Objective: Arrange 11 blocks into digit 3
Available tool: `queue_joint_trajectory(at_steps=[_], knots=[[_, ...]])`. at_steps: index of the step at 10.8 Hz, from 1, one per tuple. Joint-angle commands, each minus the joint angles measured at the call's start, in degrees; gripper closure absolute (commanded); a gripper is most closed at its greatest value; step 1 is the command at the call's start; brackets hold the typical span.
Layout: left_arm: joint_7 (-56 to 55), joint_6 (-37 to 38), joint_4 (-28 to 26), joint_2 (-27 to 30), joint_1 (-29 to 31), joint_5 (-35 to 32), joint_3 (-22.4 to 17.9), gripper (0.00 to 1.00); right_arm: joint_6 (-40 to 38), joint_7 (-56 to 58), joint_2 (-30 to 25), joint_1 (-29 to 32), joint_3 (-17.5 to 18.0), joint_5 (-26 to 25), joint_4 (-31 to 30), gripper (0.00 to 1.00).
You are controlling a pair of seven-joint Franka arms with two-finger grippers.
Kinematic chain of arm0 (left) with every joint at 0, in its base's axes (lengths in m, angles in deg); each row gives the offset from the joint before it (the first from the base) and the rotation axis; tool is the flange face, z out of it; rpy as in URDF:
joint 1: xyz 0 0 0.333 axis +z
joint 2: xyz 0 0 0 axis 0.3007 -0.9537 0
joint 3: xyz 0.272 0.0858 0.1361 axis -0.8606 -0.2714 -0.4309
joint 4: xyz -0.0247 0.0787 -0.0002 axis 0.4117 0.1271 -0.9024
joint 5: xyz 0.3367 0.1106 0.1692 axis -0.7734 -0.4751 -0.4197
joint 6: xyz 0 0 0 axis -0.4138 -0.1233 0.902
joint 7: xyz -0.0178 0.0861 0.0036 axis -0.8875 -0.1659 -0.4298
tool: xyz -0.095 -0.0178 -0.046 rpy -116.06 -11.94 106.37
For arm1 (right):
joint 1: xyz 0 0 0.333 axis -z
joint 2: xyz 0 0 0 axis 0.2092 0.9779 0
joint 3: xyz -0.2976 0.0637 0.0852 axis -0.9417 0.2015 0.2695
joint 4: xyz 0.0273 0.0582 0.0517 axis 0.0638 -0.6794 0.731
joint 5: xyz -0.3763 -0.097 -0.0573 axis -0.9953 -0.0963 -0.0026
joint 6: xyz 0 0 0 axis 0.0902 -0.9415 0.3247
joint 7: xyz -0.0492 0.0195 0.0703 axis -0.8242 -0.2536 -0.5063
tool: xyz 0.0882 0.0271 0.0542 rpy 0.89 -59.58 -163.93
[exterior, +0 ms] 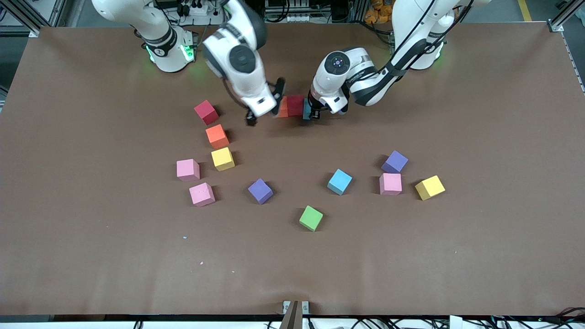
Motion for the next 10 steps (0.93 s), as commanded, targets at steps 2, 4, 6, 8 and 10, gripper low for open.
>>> queue_joint_trajectory(at_steps=[2,4,6,8,10], knots=[[-0.1,-0.6,2.6,-3.1,-0.1,-1.6,-0.3,1.00,1.0,-14.1,-0.5,7.6,0.2,0.0,-3.1,0.00],[0.1,-0.5,2.6,-2.9,-0.2,-1.6,-0.3,1.00,4.9,-23.1,-0.5,9.0,0.3,0.1,-7.0,0.00],[1.2,-0.4,2.4,-2.4,0.3,-1.7,-0.3,1.00,5.1,-27.3,-0.6,8.3,0.3,0.1,-7.5,0.00],[1.3,1.4,1.9,-1.2,0.8,-1.9,-0.2,1.00,8.5,-27.3,-1.0,8.3,0.2,0.0,-10.2,0.00],[0.9,3.4,1.8,-1.1,1.4,-1.9,-0.2,1.00,11.4,-27.2,-1.0,8.3,0.2,-0.6,-12.0,0.00]])
